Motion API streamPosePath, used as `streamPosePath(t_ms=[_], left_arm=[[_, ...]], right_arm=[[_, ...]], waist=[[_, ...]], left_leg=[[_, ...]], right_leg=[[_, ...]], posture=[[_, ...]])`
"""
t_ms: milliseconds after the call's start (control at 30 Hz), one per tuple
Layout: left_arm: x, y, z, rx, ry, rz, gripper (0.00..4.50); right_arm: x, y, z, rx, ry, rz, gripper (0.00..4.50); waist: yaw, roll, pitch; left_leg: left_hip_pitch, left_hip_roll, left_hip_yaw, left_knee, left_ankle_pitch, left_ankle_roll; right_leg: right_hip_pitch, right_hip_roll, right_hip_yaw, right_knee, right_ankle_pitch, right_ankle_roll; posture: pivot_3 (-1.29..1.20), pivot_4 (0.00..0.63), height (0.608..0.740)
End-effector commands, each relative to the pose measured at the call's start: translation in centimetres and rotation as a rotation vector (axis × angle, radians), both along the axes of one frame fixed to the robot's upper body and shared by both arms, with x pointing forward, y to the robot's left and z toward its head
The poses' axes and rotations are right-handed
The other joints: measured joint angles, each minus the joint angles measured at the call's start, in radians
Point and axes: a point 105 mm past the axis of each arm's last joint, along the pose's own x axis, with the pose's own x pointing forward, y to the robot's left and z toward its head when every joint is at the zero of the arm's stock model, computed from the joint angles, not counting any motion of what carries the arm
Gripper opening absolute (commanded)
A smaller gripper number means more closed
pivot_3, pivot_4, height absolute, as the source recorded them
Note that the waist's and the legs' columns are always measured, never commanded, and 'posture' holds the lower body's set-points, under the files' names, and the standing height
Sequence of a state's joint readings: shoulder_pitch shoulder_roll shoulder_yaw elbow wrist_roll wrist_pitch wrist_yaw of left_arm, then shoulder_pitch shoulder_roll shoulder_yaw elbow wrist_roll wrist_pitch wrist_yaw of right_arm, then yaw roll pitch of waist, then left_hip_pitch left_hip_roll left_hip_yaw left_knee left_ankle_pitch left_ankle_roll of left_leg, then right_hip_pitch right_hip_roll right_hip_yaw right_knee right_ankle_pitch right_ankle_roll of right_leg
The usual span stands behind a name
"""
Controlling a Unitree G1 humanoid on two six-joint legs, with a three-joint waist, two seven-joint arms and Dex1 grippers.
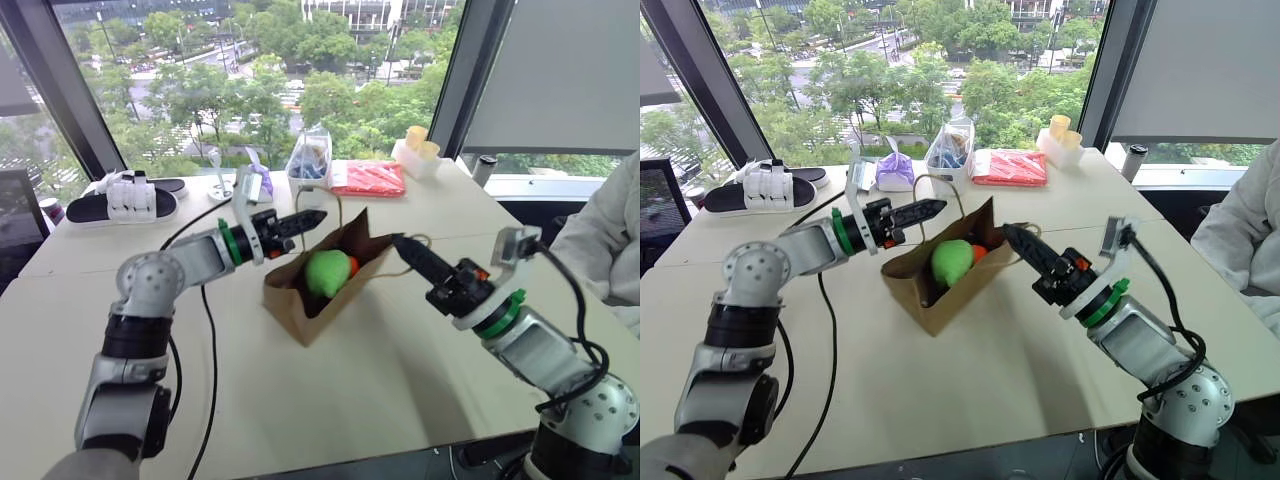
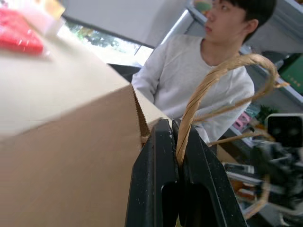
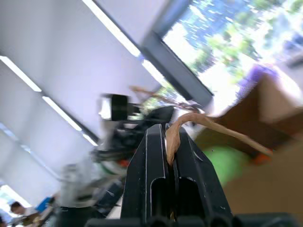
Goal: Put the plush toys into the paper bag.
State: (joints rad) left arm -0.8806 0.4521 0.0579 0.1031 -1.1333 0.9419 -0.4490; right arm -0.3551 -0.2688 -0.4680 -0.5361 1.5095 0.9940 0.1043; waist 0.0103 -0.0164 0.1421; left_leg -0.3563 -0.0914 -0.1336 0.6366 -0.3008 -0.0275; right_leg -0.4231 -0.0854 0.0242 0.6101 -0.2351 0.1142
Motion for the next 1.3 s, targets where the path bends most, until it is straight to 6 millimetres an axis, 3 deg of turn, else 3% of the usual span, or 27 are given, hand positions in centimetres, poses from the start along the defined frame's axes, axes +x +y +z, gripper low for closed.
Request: streamPosePath(t_ms=[33,167,433,733,867,1067,1167,1300], left_arm=[[1.4,0.0,1.8,-0.022,-0.08,0.01,0.0],[2.2,-0.3,2.0,-0.036,-0.075,-0.002,0.0],[1.6,-0.1,-1.5,-0.03,0.055,-0.013,0.0],[1.2,0.4,-2.2,-0.076,0.116,0.025,0.0],[1.7,0.7,-1.8,-0.1,0.112,0.06,1.31],[1.4,0.8,-1.2,-0.126,0.1,0.035,4.41],[0.6,1.5,-0.6,-0.128,0.087,0.006,4.47],[0.0,3.8,0.0,-0.149,0.096,0.0,4.47]], right_arm=[[-0.2,0.8,2.1,0.054,-0.065,0.046,0.01],[0.5,1.2,2.4,0.078,-0.055,0.044,0.01],[2.4,0.2,0.6,0.054,0.02,-0.067,0.01],[2.9,-0.2,-0.3,0.021,0.046,-0.093,0.01],[3.0,-0.2,-0.3,0.01,0.044,-0.093,1.39],[2.5,-0.1,-0.4,-0.008,0.028,-0.075,4.5],[0.8,0.3,-0.4,-0.037,-0.002,-0.002,4.5],[-2.3,-0.1,-1.2,-0.091,-0.031,0.08,4.5]], waist=[[-0.001,0.0,0.0],[-0.007,0.0,0.0],[-0.017,0.0,0.0],[-0.02,0.0,0.0],[-0.02,0.0,0.0],[-0.02,0.0,0.0],[-0.019,0.0,0.0],[-0.022,0.0,0.0]], left_leg=[[0.0,0.0,0.0,0.0,0.0,0.0],[0.0,0.0,0.0,-0.003,0.0,0.0],[-0.001,0.0,0.0,-0.004,0.0,0.0],[0.0,0.0,0.0,-0.003,0.0,0.0],[0.0,0.0,0.0,-0.003,0.0,0.0],[0.0,0.0,0.0,-0.003,0.0,0.0],[-0.001,0.0,0.0,-0.003,0.0,0.0],[-0.001,0.0,-0.001,-0.004,0.0,0.0]], right_leg=[[0.0,0.0,0.0,0.0,0.0,0.0],[-0.001,-0.001,0.0,0.0,0.0,0.0],[-0.003,-0.002,0.0,0.001,0.0,0.0],[-0.003,-0.001,0.0,0.001,0.0,0.0],[-0.003,-0.001,0.0,0.002,0.0,0.0],[-0.003,-0.001,0.0,0.001,0.0,0.0],[-0.003,-0.001,0.0,0.001,0.0,0.0],[-0.003,-0.001,0.0,0.001,0.0,0.0]], posture=[[0.0,0.15,0.74],[0.0,0.15,0.74],[0.0,0.15,0.74],[0.0,0.15,0.74],[0.0,0.15,0.74],[0.0,0.15,0.74],[0.0,0.15,0.74],[0.0,0.15,0.74]])
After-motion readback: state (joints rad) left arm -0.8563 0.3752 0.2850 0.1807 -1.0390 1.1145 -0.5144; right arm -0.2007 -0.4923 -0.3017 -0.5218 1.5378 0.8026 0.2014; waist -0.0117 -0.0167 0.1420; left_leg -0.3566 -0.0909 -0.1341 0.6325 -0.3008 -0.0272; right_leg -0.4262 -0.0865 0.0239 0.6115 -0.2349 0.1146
